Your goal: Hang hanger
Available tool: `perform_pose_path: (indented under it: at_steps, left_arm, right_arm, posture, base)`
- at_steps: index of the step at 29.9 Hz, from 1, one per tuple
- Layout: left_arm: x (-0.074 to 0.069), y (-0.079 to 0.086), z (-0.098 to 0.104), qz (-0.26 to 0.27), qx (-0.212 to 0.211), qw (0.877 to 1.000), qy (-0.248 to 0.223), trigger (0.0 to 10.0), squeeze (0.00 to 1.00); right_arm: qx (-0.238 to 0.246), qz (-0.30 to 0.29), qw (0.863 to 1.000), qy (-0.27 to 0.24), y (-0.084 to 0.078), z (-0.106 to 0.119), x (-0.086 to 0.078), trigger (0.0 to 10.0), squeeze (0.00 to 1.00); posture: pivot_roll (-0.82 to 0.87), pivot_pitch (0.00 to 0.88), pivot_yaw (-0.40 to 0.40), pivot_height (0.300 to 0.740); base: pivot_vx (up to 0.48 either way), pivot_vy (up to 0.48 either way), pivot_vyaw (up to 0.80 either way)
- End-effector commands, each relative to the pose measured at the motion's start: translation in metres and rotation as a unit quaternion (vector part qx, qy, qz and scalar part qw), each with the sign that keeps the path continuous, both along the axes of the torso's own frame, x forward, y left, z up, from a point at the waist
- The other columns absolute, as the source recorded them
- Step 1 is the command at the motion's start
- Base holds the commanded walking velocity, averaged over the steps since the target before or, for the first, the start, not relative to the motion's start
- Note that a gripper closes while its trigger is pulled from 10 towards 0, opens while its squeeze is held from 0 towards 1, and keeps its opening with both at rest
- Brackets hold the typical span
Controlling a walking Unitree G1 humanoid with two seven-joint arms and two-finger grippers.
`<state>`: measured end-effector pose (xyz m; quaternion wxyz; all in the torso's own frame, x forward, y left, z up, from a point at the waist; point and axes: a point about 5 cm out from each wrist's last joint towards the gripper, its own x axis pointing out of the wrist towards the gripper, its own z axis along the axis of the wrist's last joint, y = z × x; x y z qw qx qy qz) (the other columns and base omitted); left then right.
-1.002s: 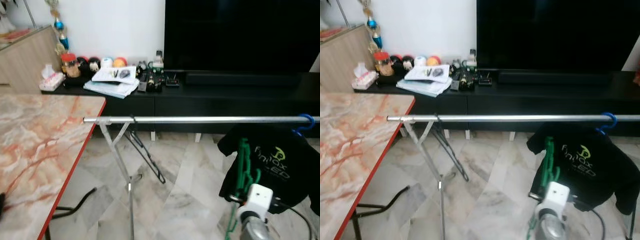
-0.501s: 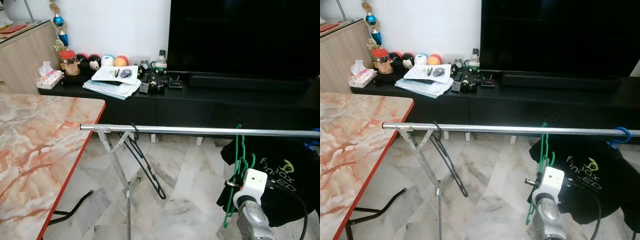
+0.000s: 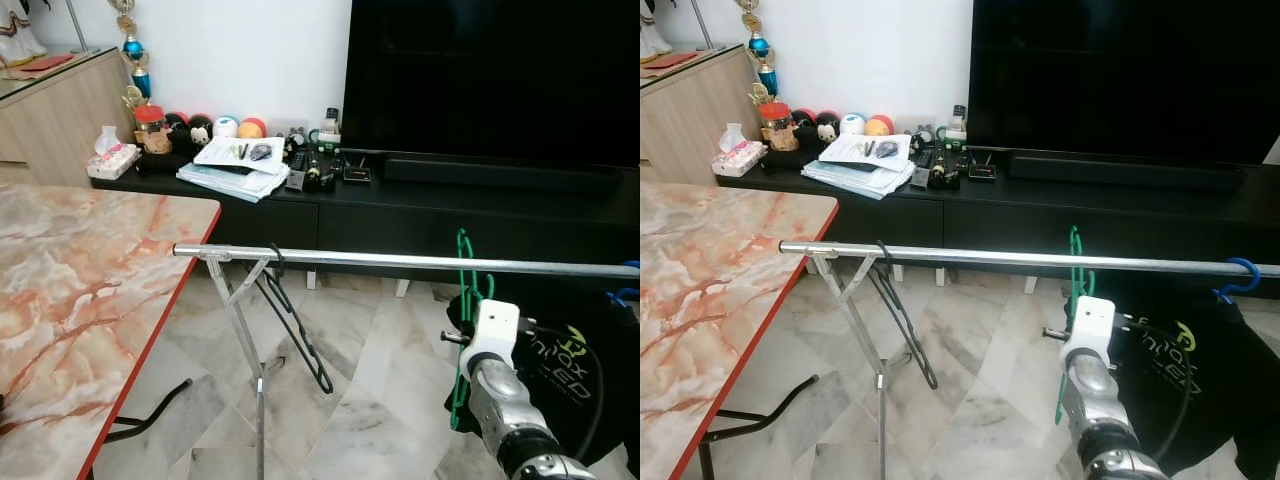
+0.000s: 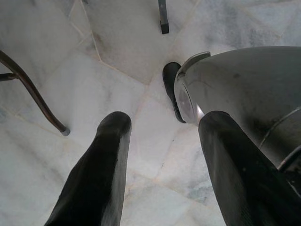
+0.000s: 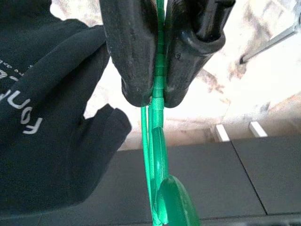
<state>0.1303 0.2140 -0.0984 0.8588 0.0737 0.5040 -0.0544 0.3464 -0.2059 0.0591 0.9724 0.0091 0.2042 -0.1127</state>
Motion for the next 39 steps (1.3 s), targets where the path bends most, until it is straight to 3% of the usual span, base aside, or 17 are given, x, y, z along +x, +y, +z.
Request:
perform_pose_path:
  at_steps: [1, 7, 11, 16, 19, 21, 24, 39]
  left_arm:
    - [-0.002, 0.003, 0.0, -0.007, 0.005, 1.0, 0.005, 10.0, 0.0]
    - [-0.003, 0.005, 0.0, -0.003, 0.003, 1.0, 0.001, 10.0, 0.0]
    - [-0.003, 0.005, 0.0, -0.002, 0.001, 1.0, 0.0, 10.0, 0.0]
    - [-0.004, 0.005, 0.0, 0.0, -0.001, 1.0, -0.004, 10.0, 0.0]
    - [-0.005, 0.006, 0.0, 0.001, -0.001, 1.0, -0.004, 10.0, 0.0]
    - [-0.006, 0.006, 0.0, 0.001, 0.0, 1.0, -0.007, 10.0, 0.0]
    - [-0.004, 0.005, 0.001, 0.0, 0.0, 1.0, -0.01, 10.0, 0.0]
    - [-0.007, 0.005, -0.001, -0.013, 0.012, 1.0, -0.004, 10.0, 0.0]
  right_arm:
    - [-0.007, 0.004, 1.0, 0.0, 0.0, 0.008, 0.006, 10.0, 0.0]
    - [0.01, 0.007, 0.998, -0.054, 0.006, 0.022, 0.014, 10.0, 0.0]
    - [0.008, 0.004, 0.998, -0.056, 0.007, 0.017, 0.01, 10.0, 0.0]
    - [0.026, -0.007, 0.998, -0.064, 0.008, -0.023, -0.028, 10.0, 0.0]
    - [0.022, -0.007, 0.998, -0.065, 0.007, -0.035, -0.044, 10.0, 0.0]
    - [0.019, 0.003, 0.998, -0.061, 0.007, -0.049, -0.064, 10.0, 0.0]
    - [0.015, 0.012, 0.998, -0.059, 0.008, -0.053, -0.071, 10.0, 0.0]
    - [0.001, 0.046, 0.994, -0.095, 0.017, -0.034, -0.059, 10.0, 0.0]
  posture:
    - [0.16, 0.014, -0.006, 0.74]
    - [0.16, 0.014, -0.008, 0.74]
    - [0.16, 0.017, -0.009, 0.74]
    - [0.15, 0.034, -0.007, 0.74]
    - [0.15, 0.038, -0.004, 0.74]
    - [0.14, 0.04, -0.002, 0.74]
    - [0.14, 0.042, -0.002, 0.74]
    - [0.15, 0.024, -0.014, 0.74]
  base:
    - [0.0, 0.0, 0.0]
    - [0.0, 0.0, 0.0]
    - [0.0, 0.0, 0.0]
    - [0.0, 0.0, 0.0]
    - [0.0, 0.0, 0.0]
    - [0.0, 0.0, 0.0]
    - [0.0, 0.0, 0.0]
    - [0.0, -0.267, 0.0]
